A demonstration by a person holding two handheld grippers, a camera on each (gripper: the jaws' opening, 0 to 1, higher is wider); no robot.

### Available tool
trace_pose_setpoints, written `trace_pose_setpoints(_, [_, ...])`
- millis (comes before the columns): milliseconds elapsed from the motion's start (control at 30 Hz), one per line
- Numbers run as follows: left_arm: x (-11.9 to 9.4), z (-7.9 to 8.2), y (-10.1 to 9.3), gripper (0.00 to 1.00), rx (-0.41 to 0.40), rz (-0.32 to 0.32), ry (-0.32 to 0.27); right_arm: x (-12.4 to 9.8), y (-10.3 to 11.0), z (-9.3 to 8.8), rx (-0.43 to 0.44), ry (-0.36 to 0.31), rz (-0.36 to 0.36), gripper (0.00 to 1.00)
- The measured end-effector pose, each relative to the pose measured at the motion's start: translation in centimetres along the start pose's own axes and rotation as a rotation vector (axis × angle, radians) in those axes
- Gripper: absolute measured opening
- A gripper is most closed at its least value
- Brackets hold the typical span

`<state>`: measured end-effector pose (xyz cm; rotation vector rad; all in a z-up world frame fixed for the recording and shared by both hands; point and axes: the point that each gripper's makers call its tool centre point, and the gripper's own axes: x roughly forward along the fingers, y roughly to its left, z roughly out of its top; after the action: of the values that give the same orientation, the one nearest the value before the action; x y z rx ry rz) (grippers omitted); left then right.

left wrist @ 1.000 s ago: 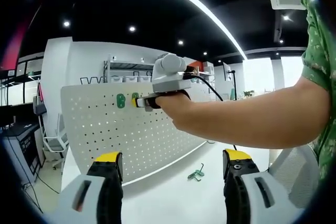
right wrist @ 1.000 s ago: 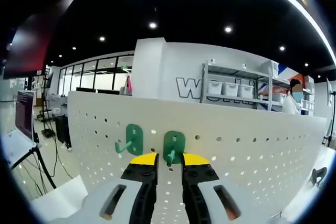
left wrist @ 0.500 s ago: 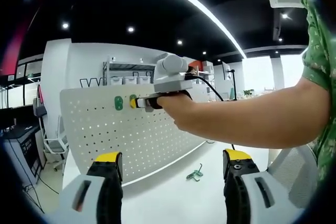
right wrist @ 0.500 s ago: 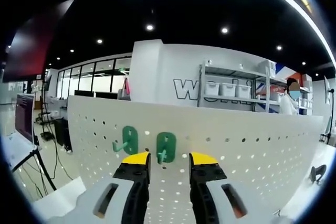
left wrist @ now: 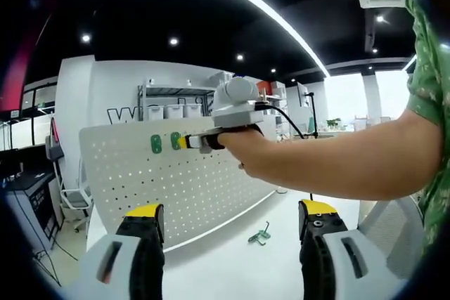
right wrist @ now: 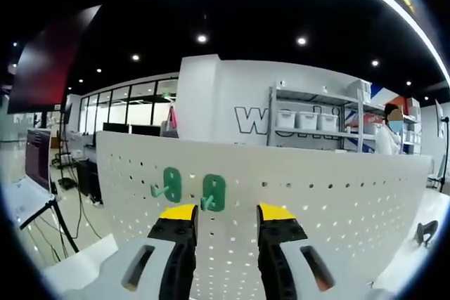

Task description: Insert the hook assembly into the mounting plate slot until the hook locks in place.

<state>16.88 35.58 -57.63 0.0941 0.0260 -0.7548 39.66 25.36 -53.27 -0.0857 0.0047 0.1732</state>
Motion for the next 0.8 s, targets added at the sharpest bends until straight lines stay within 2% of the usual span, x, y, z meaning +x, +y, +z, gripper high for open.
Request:
trace_pose_setpoints(467, [1.0,1.3,-1.4,0.80,0.004,0.003,-0.009,-4.2,-2.9,-1.5,-0.019,0.018,0.020,0.36])
trace_pose_setpoints(800, [1.3,3.2,-2.0,0.80,0.010,0.036,-0.045,-7.3,-4.0,-1.6,-0.034,0.013,0.055,0.36])
